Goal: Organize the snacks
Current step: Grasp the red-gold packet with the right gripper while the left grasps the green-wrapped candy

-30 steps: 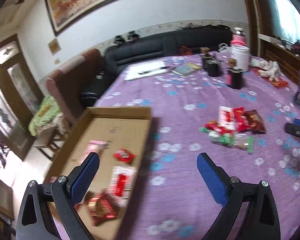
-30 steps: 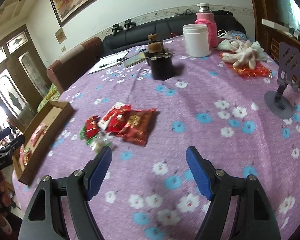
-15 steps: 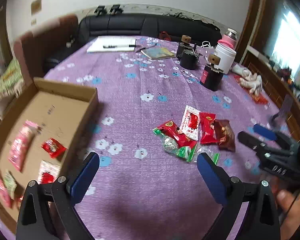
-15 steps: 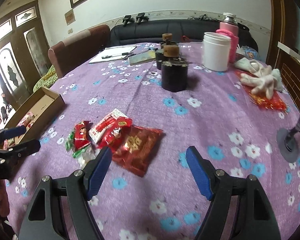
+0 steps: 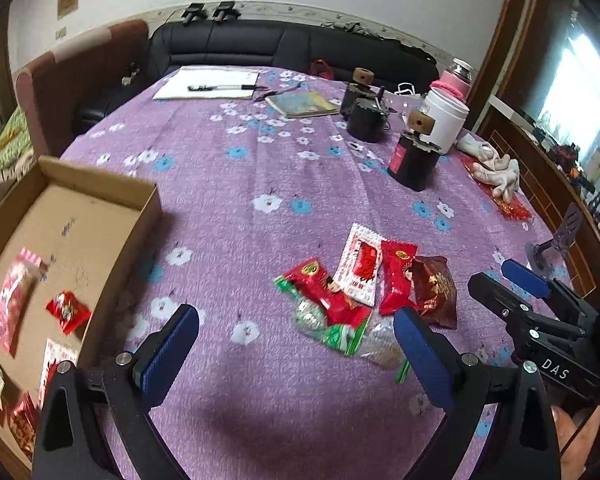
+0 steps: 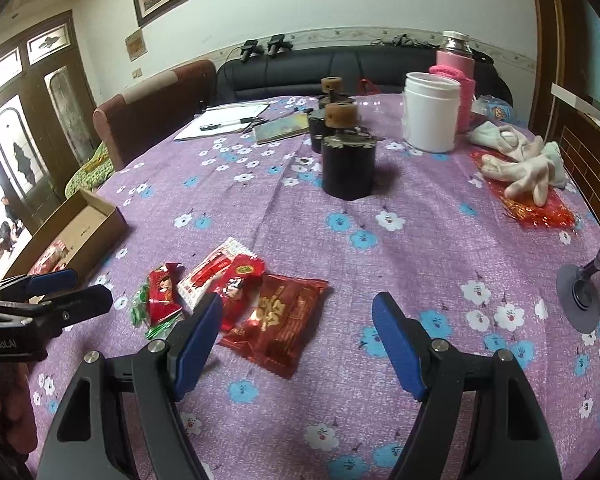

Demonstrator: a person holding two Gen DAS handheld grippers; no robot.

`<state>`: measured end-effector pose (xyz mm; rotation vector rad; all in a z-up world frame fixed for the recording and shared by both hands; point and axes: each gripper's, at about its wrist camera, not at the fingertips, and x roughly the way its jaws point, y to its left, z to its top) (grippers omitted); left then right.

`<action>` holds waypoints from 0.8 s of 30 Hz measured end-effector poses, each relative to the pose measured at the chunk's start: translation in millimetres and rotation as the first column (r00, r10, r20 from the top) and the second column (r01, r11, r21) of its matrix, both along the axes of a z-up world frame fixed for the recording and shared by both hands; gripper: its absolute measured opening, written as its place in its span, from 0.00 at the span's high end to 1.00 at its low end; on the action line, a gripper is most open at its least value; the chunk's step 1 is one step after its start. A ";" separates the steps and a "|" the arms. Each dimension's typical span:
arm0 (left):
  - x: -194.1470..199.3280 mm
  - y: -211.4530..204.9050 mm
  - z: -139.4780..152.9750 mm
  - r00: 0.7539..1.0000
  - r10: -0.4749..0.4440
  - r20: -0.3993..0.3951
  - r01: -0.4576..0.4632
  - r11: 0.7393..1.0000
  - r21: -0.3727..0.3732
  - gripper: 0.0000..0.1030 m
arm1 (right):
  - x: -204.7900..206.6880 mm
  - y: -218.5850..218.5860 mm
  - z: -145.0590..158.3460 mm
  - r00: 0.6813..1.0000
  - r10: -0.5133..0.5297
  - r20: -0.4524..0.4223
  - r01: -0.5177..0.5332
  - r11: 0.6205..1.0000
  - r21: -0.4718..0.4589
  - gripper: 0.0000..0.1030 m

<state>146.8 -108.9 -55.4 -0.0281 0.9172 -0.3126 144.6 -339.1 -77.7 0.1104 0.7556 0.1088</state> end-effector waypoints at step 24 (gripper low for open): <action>25.2 -23.8 -19.9 0.996 -0.084 0.023 0.081 0.991 0.104 0.03 | 0.9 -13.4 -2.2 0.999 -0.032 -0.001 0.032 0.998 0.047 0.27</action>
